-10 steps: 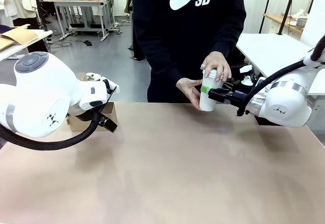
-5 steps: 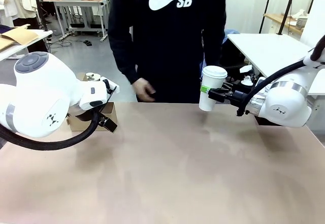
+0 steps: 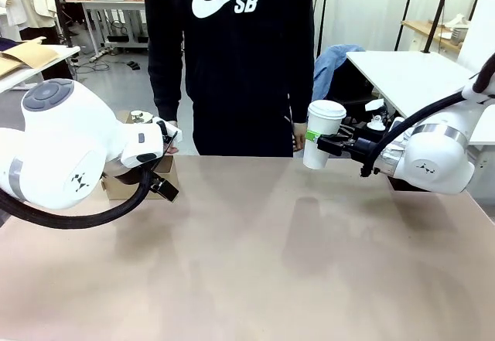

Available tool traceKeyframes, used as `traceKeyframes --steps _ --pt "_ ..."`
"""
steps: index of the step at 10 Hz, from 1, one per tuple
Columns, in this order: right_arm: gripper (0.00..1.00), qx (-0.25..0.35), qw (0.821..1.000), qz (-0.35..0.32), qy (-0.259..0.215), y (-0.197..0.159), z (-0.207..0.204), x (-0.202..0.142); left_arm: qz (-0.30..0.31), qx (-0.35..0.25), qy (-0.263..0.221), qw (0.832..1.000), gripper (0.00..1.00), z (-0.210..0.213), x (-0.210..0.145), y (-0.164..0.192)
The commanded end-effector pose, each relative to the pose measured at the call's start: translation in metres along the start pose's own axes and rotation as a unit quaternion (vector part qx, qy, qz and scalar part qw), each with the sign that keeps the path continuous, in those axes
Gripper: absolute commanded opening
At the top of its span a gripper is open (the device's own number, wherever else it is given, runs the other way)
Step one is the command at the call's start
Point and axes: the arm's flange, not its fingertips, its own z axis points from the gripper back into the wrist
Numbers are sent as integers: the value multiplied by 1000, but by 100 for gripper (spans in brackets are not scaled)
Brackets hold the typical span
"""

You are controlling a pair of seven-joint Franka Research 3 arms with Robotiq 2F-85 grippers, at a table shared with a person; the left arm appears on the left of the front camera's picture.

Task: Pour a drink into a cup and package it in a carrier.
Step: When a person places the Paper Cup Lid on the 600 ml Paper Cup , lift the 600 ml Paper Cup.

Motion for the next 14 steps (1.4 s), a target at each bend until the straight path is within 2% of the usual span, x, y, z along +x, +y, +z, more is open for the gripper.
traceKeyframes --steps 1,8,12,14 --pt "84 -5 1000 2 -9 3 -3 4 1 -1 -1 1000 100 0 0 1" --pt "84 0 1000 0 0 0 0 0 1 -1 -1 1000 100 0 0 1" --pt "84 13 1000 22 14 6 -5 82 1 -1 -1 1000 100 0 0 1" --pt "84 46 999 17 13 23 -3 124 1 -1 -1 1000 100 0 0 1"
